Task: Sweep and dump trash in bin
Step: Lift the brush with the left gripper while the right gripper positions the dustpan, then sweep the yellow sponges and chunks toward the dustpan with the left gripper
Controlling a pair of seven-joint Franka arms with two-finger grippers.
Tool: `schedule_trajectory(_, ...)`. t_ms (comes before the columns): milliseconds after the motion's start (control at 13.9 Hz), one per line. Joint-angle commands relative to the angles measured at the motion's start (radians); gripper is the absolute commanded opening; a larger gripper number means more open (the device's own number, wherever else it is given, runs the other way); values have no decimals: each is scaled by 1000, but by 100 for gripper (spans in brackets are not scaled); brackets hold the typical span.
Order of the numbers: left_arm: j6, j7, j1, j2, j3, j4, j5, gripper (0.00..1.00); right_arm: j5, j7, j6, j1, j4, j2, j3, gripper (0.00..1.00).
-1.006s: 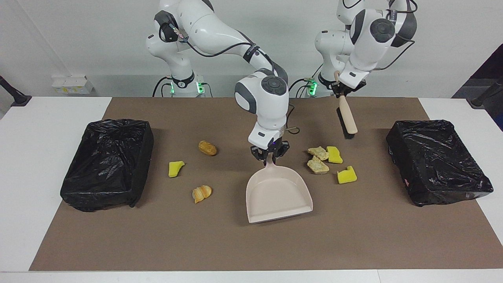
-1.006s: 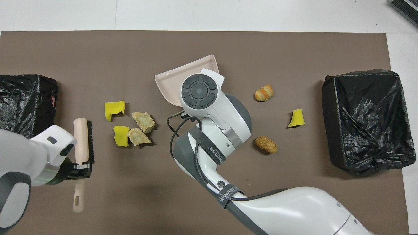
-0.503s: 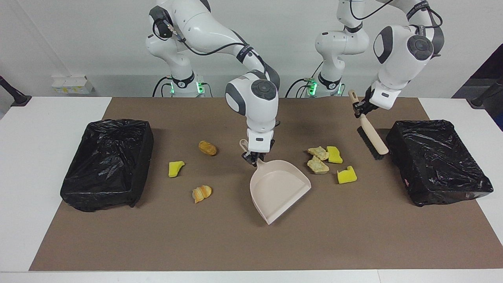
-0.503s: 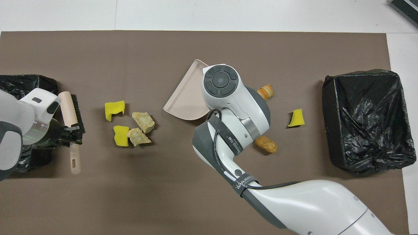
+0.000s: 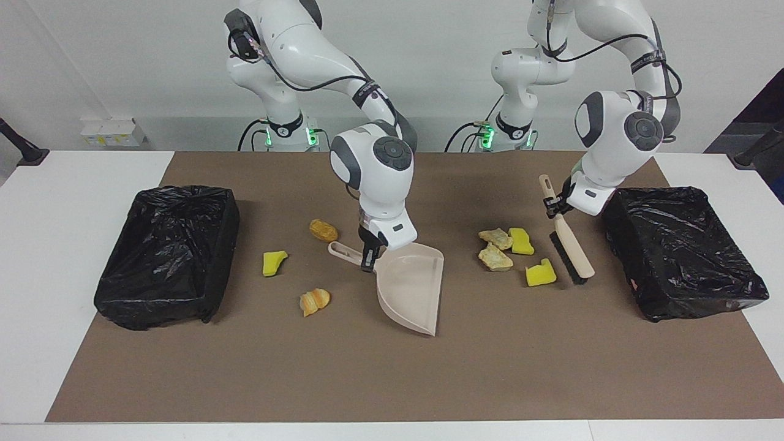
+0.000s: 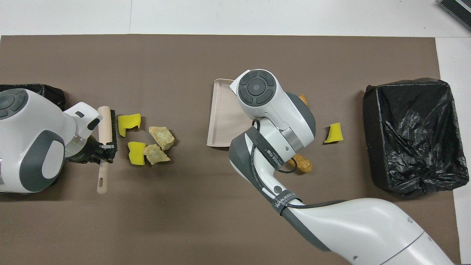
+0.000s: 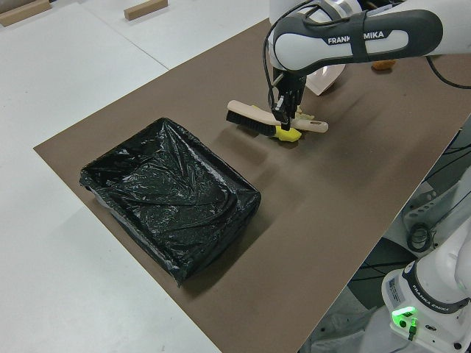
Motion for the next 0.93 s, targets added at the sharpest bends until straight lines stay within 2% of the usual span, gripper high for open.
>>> schedule_trajectory(0,59,57,-33,-18,10,-54,-6,0,-50,-63,-15,-10,-52,-36,12,0)
schedule_trajectory(431,142,-9,-142,-11,8,-100,-107,0,-67,-204,40,1,-54,-25,13,0)
schedule_trajectory(862,200,-119,-333,-12,8,-96,-257,0,-53,-252,64,7,-55,-22,15,0)
